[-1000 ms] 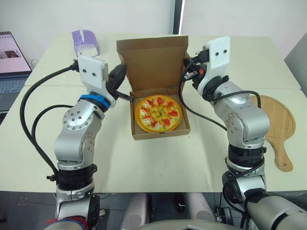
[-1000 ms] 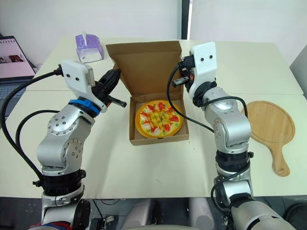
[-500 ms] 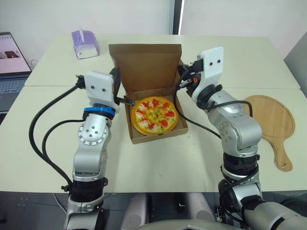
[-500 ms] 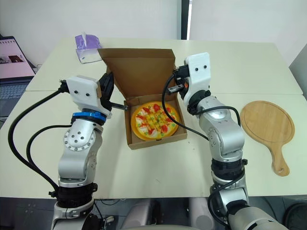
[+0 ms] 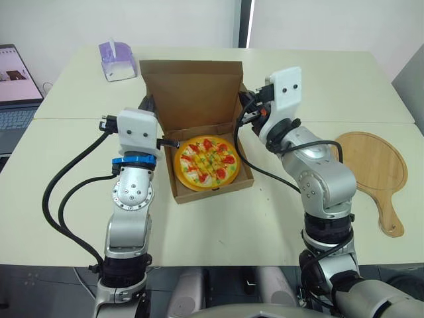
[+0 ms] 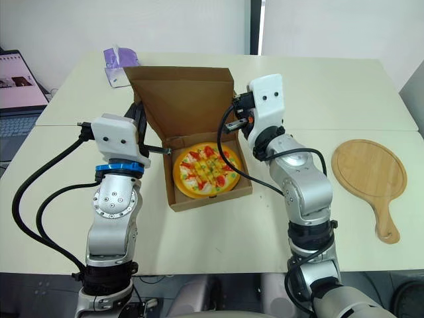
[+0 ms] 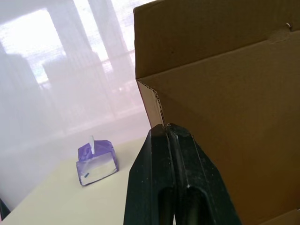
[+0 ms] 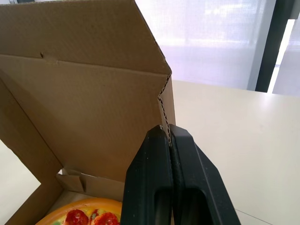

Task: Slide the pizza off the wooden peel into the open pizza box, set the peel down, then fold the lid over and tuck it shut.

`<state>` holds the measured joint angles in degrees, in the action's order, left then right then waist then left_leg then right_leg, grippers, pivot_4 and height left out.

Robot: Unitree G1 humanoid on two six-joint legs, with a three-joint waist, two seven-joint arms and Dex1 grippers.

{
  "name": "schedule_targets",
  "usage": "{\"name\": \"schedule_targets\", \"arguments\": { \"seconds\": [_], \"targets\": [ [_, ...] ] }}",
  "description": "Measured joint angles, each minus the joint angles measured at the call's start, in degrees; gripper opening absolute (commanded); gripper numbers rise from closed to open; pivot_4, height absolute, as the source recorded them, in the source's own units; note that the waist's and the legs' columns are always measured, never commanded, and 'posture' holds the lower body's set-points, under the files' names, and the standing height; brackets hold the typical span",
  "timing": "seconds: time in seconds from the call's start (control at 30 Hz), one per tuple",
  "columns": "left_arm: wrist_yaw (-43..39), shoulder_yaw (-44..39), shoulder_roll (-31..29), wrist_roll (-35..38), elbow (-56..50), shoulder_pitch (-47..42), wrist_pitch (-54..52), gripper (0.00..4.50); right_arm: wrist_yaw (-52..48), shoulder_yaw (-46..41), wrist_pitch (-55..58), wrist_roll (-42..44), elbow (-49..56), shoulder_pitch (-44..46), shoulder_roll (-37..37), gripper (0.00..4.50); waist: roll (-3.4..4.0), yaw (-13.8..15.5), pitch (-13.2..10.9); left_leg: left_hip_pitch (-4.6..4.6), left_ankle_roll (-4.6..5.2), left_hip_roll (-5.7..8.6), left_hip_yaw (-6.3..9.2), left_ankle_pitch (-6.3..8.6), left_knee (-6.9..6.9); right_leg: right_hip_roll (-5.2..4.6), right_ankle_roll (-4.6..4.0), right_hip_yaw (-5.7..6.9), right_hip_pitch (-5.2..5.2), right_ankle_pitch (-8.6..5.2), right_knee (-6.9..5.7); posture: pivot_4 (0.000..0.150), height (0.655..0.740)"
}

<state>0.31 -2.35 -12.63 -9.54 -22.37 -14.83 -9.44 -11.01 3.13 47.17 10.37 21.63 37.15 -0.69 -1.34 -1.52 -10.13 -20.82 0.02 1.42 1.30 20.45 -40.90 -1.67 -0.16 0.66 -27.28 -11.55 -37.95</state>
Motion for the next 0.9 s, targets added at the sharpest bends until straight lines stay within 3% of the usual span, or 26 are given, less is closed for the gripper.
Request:
{"name": "schedule_targets", "arguments": {
  "seconds": [0.6,0.9],
  "targets": [
    [-1.2,-2.6,0.4,2.0,-0.5,2.2,-0.1,0.00,-1.5,2.7,0.8,2.2,2.5,-2.5,-0.7,0.06,-0.04,0.0,0.1,0.02,0.00,-0.01,0.01,0.00,0.00,0.00,0.00,0.00,0.02,0.00,0.00,0.150,0.7400],
    [-4.9,-2.8,-1.4,2.6,-6.4,10.6,0.8,0.00,-1.9,3.2,3.2,4.4,7.6,-7.0,-2.7,0.06,-0.09,0.0,0.3,0.14,0.02,-0.01,0.03,0.01,0.03,0.00,0.00,0.01,0.16,0.00,0.04,0.150,0.7400]
  ]
}}
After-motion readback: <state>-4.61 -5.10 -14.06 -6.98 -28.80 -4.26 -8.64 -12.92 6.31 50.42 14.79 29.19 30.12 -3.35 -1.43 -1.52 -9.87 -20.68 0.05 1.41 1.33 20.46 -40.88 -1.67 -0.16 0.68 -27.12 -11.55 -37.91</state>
